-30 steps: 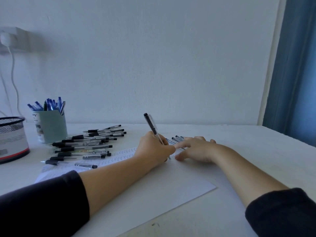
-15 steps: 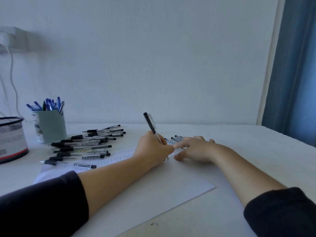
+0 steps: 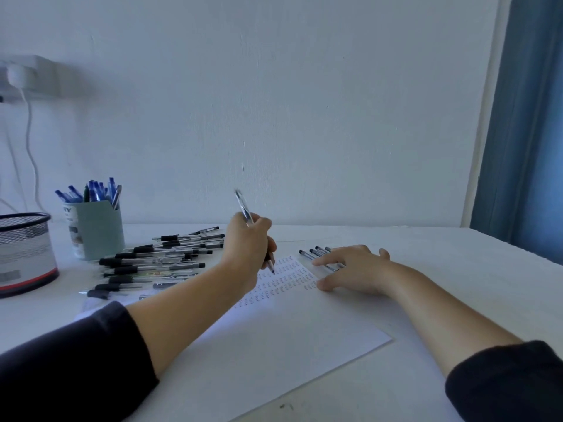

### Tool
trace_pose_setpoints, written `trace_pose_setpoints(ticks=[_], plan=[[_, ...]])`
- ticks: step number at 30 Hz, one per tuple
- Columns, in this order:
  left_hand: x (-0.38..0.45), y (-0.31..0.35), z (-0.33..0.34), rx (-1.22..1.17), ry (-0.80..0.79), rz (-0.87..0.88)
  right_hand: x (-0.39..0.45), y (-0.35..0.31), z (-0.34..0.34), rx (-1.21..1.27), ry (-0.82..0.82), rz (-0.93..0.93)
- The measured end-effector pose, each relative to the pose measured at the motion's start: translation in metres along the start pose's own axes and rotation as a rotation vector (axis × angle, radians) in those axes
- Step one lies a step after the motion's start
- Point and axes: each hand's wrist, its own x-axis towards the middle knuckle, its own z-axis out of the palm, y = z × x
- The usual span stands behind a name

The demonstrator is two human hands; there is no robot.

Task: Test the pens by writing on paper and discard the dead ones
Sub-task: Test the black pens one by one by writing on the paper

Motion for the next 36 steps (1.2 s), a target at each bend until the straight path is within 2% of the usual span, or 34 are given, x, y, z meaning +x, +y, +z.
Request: trace_pose_setpoints(ticks=[13, 19, 24, 27, 31, 33, 36], plan=[[-0.004, 0.002, -0.002, 0.029, -0.01, -0.002, -0.004, -0.002, 0.001, 0.003, 0.051, 0.004], [0.001, -0.003, 0.0, 0.081, 0.057, 0.038, -0.008, -0.01, -0.003, -0.017, 0.136, -0.037], [0.005, -0.007, 0.002, 0.038, 0.033, 0.006, -0.007, -0.021, -0.003, 0.189, 0.227, -0.178], [0.001, -0.006, 0.006, -0.097, 0.019, -0.028, -0.003, -0.027, 0.0, 0.281, 0.256, -0.26], [-0.001, -0.005, 0.007, -0.16, -0.019, -0.06, -0.003, -0.028, 0.0, 0.174, 0.314, -0.244], [-0.001, -0.005, 0.006, -0.138, -0.04, -0.086, -0.004, -0.025, -0.003, 0.107, 0.387, -0.158], [0.001, -0.004, 0.004, -0.058, -0.038, -0.128, -0.004, -0.015, -0.006, -0.12, 0.459, -0.014]])
